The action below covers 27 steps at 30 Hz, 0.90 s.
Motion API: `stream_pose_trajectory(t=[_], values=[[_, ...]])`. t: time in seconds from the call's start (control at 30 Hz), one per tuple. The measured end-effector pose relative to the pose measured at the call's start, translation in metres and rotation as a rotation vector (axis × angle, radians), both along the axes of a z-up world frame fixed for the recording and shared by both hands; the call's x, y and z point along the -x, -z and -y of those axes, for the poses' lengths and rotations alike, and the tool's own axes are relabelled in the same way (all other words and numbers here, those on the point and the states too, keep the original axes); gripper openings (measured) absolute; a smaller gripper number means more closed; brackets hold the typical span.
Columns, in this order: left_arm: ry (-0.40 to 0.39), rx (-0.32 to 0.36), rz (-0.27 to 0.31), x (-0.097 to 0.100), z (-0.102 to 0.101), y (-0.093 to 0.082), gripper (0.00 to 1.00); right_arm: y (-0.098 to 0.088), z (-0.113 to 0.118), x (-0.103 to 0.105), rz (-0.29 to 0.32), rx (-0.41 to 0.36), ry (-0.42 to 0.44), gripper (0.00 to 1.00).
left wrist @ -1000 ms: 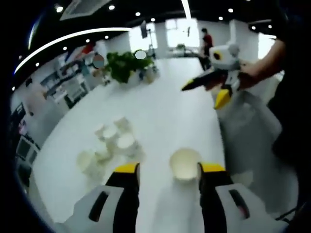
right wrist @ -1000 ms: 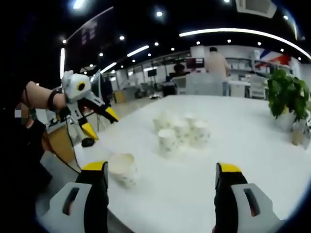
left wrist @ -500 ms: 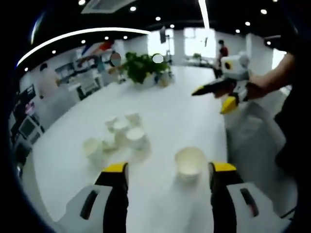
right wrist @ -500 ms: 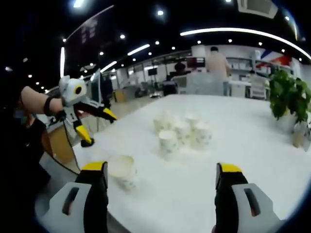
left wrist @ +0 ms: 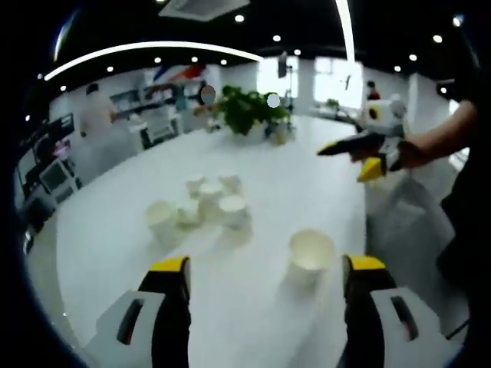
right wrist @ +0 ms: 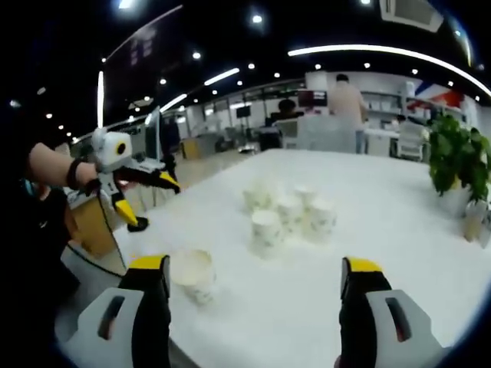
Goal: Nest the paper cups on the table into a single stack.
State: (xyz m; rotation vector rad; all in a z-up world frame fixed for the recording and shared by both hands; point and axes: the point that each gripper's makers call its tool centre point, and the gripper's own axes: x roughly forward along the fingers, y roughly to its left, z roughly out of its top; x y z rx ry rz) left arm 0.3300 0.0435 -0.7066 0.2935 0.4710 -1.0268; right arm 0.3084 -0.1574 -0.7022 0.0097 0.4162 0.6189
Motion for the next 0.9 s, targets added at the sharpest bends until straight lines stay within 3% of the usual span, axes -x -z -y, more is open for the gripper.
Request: stream_pose_trajectory(t=[0.1, 0.17, 0.27, 0.6, 0.7, 0.77, 0.9], values=[[-0.010, -0.017, -0.013, 0.001, -0.004, 0.007, 0.96, -0.001, -0.004, -0.005, 0.005, 0.009, -0.007, 0.93], [-0.016, -0.005, -0.016, 0.001, -0.007, 0.007, 0.98, 0.000, -0.004, -0.010, 0.041, 0.083, -0.028, 0.97], [-0.018, -0.003, -0.004, 0.001, -0.011, 0.008, 1.00, -0.002, -0.013, -0.016, 0.042, 0.081, -0.060, 0.99], [-0.025, -0.006, -0.005, -0.003, -0.018, 0.009, 1.00, -0.007, -0.023, -0.045, 0.014, 0.050, -0.054, 1.00], [-0.030, -0.020, 0.025, -0.008, -0.021, 0.009, 1.00, -0.003, -0.028, -0.054, 0.000, 0.045, -0.056, 1.00], [-0.036, -0.006, 0.004, -0.008, -0.021, 0.010, 1.00, -0.001, -0.031, -0.059, -0.008, 0.050, -0.060, 0.98], [-0.032, -0.046, -0.006, -0.007, -0.025, 0.017, 1.00, 0.007, -0.037, -0.071, -0.027, 0.069, -0.076, 0.97]])
